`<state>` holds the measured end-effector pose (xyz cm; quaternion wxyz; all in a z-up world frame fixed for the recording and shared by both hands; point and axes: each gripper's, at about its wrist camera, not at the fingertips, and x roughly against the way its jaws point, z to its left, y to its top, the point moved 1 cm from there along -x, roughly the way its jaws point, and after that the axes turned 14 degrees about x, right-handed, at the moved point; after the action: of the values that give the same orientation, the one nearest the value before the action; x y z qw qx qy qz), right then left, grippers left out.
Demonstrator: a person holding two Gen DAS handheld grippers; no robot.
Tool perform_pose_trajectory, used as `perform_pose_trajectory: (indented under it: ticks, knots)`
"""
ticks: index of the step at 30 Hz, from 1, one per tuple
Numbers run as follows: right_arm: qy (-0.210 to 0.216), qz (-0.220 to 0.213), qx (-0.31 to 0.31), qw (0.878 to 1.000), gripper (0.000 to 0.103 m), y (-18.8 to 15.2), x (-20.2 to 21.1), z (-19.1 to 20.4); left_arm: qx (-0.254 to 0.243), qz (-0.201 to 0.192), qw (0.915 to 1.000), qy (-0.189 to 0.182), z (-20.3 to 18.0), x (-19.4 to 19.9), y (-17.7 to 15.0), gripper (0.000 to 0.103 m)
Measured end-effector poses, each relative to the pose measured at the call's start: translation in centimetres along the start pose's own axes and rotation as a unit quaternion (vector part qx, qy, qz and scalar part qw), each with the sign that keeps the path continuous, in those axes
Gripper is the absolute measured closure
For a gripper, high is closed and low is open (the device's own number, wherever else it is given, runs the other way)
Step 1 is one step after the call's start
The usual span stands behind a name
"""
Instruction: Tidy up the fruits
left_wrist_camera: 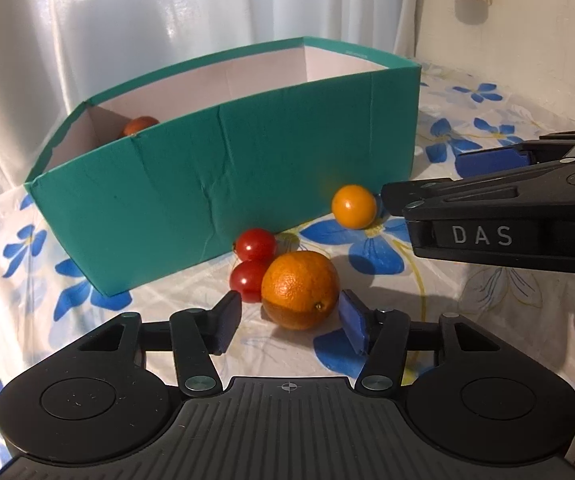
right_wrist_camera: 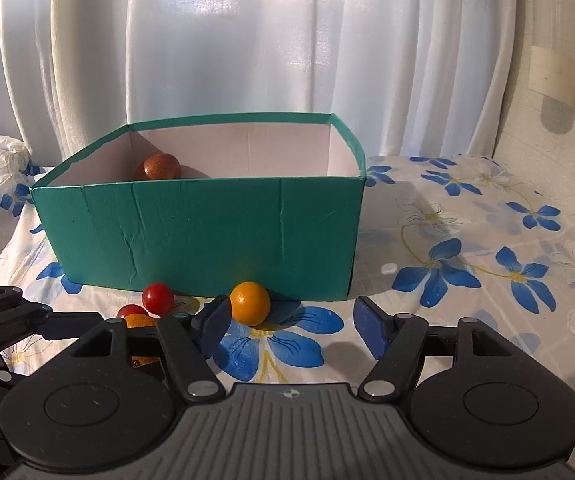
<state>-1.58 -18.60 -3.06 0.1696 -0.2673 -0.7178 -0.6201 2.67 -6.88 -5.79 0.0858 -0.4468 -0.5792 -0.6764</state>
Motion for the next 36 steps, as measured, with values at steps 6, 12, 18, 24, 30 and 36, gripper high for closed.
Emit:
perform_pose_trajectory:
  ticks: [6,12,18,24,30,36]
  knots:
    - [0.03,0.014,0.012,0.999,0.044,0.2,-2.3,0.8,-0.004,0.016,0.9998,-0.006,-0.2,-1.0,0.0,0.056]
    - [0.05,0.031,0.032,0.998,0.062,0.5,-5.3,1.5,0.001,0.017,0.9998,-0.008,0.1,-1.5,0.4,0.05]
    - [0.066,0.032,0.036,0.997,0.072,0.3,-6.2,2.0,0.015,0.019,0.9995,-0.021,0.5,-2.1,0.7,0.047]
    - [0.059,0.028,0.027,0.997,0.072,0.1,-4.9,1.9,0.009,0.015,0.9992,-0.035,0.7,-1.7,0.5,0.057]
    - [0.037,0.028,0.01,0.999,0.072,-0.1,-3.1,1.1,0.001,-0.001,0.9992,-0.04,0.7,-0.5,0.6,0.059]
    - [0.018,0.018,-0.006,1.0,0.072,0.3,-0.8,0.5,0.004,-0.017,0.9989,-0.043,1.2,2.6,1.1,0.059]
